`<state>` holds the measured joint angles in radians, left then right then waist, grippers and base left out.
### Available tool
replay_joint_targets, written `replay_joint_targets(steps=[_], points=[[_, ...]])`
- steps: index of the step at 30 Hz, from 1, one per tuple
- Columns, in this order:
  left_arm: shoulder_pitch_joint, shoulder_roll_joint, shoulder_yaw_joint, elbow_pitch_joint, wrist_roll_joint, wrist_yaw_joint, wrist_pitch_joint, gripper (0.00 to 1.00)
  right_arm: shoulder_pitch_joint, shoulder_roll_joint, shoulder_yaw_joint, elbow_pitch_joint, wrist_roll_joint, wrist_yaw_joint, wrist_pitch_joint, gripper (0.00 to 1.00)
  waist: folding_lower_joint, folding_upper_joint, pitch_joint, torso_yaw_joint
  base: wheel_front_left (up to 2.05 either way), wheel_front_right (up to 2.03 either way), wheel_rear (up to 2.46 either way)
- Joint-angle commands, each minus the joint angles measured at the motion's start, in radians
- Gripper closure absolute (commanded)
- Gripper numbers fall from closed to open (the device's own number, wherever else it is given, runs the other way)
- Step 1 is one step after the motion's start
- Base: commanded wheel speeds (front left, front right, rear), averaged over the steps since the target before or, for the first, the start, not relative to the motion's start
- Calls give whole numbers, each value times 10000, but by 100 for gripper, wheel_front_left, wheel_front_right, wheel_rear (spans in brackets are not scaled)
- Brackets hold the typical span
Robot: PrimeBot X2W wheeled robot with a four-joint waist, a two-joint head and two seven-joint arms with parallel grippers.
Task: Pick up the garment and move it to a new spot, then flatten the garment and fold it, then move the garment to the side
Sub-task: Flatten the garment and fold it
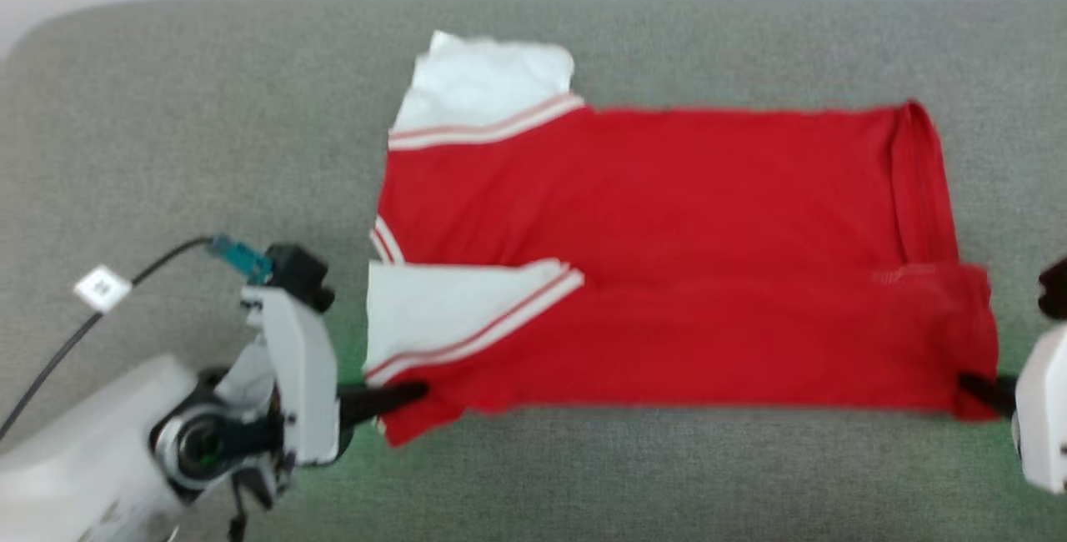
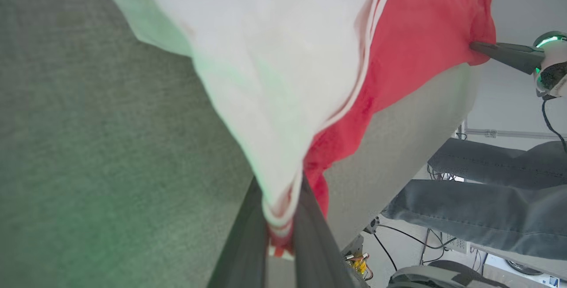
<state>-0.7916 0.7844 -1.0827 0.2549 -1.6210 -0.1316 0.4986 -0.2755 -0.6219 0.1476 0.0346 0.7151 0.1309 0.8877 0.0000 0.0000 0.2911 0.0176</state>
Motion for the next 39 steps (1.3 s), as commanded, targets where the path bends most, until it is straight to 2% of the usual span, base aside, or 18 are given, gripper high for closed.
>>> replay_joint_targets(steps=[1,7,8,9,10,11,15,21,26,29,34,39], points=[[266,224,-20,-245,-86,29,-25,100,372,-96,-127,-250,71,-4,107,100,0,0,-235,19,0,0,0],[986,800,-134,-1324,-280,105,-123,100,1665,-109,-798,-1209,309,-4,397,98,0,0,-500,47,0,0,0],[1039,829,-130,-1391,-296,151,-160,100,1778,-46,-924,-1318,305,-4,305,69,0,0,-541,50,0,0,0],[1104,850,-108,-1443,-328,195,-246,76,1859,66,-1094,-1370,280,-4,207,21,0,0,-587,52,0,0,0],[1155,867,-85,-1498,-313,227,-328,7,1944,172,-1215,-1406,280,-4,178,0,0,0,-632,52,0,0,0],[1206,881,-58,-1547,-318,250,-395,0,2012,253,-1281,-1505,313,-4,135,0,0,0,-676,54,0,0,0],[1301,1132,190,-1738,-239,336,-925,0,1844,553,-1779,-1741,89,-4,-399,0,0,0,-798,52,0,0,0],[1413,1445,1007,-1788,59,549,-2710,0,1179,1283,-2155,-1752,-920,-4,-2651,0,0,0,-831,109,0,0,0],[1066,1061,1512,-1101,1234,845,-4709,0,382,1958,-1950,-1451,-1807,-3,-5241,0,0,0,-626,102,0,0,0],[648,558,1678,-371,1871,1074,-5535,0,-135,2473,-2014,-1178,-2367,-3,-6673,0,0,0,-459,4,0,0,0],[-578,-139,1727,1244,2643,1049,-5820,0,-633,3238,-1913,-1001,-3157,-3,-8156,0,0,0,10,-420,0,0,0],[-2218,-564,1550,2936,3169,575,-5080,0,-781,3583,-1893,-1274,-3422,-3,-8517,0,0,0,605,-1041,0,0,0]])
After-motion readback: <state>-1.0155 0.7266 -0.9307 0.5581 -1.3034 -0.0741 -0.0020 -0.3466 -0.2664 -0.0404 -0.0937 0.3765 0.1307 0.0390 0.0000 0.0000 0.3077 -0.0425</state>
